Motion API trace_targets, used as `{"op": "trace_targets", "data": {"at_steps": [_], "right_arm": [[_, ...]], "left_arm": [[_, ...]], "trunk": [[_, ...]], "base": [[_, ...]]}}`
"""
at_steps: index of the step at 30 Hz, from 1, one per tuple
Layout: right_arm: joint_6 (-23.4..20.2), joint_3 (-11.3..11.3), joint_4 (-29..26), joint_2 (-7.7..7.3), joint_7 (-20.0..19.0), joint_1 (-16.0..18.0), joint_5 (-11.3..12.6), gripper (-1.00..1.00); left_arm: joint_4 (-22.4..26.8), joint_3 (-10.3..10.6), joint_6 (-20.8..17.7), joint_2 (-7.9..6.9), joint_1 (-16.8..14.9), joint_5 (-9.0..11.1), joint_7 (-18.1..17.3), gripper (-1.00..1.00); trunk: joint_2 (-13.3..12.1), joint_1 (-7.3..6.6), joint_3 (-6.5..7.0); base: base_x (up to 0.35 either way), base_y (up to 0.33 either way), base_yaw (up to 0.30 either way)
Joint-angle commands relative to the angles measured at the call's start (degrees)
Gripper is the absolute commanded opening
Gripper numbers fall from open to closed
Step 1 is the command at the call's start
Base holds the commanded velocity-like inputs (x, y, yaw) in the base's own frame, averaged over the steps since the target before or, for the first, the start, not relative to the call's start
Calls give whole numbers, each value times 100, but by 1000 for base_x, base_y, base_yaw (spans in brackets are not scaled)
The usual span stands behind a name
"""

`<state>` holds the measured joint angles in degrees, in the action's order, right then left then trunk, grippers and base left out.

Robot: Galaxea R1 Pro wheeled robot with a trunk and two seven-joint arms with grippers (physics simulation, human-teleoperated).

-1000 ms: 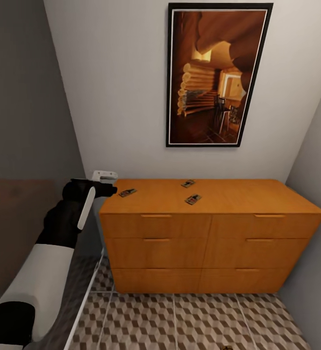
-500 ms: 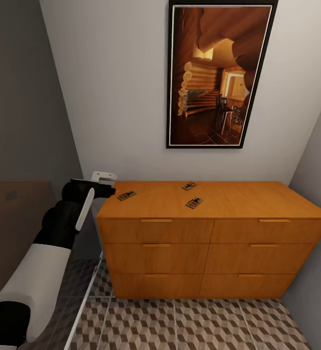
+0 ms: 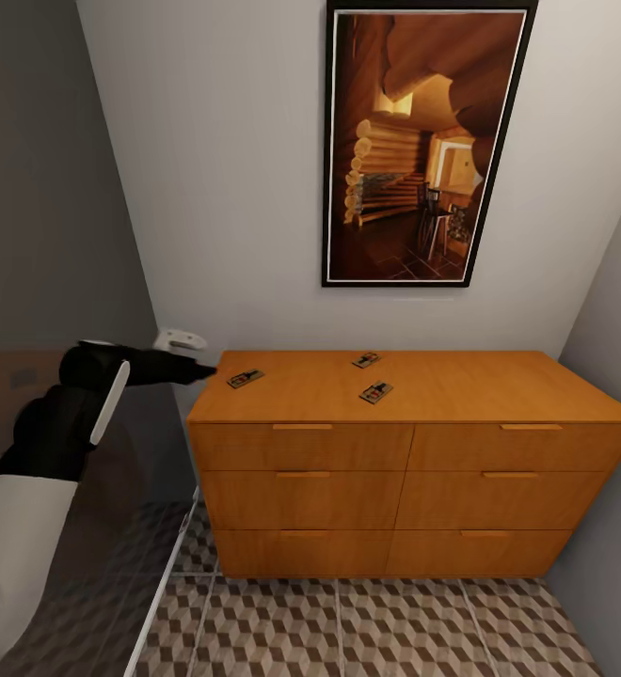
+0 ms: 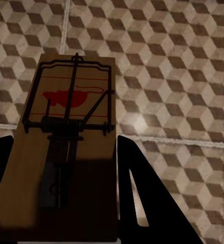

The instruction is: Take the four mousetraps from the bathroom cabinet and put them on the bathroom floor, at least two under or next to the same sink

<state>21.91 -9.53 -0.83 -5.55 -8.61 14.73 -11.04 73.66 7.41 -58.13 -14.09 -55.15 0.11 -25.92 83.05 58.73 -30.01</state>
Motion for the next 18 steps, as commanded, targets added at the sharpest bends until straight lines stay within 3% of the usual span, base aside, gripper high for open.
{"op": "trace_targets", "data": {"at_steps": [1, 4, 9, 18], "right_arm": [[15, -52, 4, -1, -27, 3, -30, -100], [15, -50, 4, 1, -27, 3, -29, -100], [15, -54, 4, 1, -27, 3, -29, -100], [15, -49, 4, 2, -35, 3, -29, -100]], "left_arm": [[81, 39, -24, -68, -5, -1, -115, 100], [202, 148, -23, -165, -5, -2, -258, 100], [236, 462, -16, -197, -5, -2, -304, 100], [213, 580, -15, -206, -5, -2, -309, 100]], "trunk": [[3, 0, -6], [3, 0, -6], [3, 0, -6], [3, 0, -6]], "base": [[0, 0, 0], [0, 0, 0], [101, 0, 0], [283, 0, 0]]}}
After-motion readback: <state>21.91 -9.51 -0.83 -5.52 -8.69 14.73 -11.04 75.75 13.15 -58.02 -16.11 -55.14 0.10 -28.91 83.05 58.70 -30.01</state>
